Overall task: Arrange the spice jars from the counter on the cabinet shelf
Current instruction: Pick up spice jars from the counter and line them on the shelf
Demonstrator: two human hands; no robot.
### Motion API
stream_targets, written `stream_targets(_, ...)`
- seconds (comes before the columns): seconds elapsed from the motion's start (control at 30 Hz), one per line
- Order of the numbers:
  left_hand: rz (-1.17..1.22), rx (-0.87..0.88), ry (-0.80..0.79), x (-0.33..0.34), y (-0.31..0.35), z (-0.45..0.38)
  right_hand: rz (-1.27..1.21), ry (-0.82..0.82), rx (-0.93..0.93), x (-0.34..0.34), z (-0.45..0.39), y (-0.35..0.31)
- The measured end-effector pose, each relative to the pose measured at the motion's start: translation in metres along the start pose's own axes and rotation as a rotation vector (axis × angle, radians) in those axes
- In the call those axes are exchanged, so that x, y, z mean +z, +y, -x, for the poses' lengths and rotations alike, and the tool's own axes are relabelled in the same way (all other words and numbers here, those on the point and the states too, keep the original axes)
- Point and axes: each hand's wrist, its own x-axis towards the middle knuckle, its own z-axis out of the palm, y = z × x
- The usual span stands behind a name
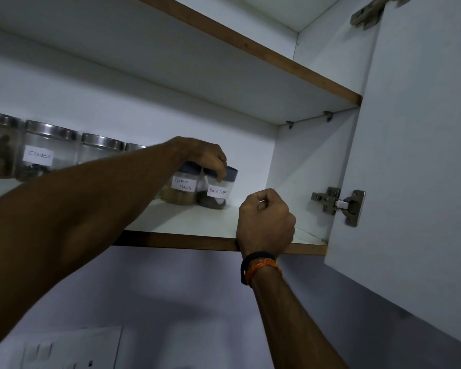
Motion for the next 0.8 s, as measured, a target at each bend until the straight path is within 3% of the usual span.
stream_targets(0.5,-0.330,0.137,0.102,-0.020,0.006,0.010,-0.005,0.004,0.006,0.000,0.001,0.001)
stream_targets(0.8,-0.296,0.125,0.128,-0.020,0.001,0.015,0.006,0.016,-0.007,0.001,-0.002,0.001)
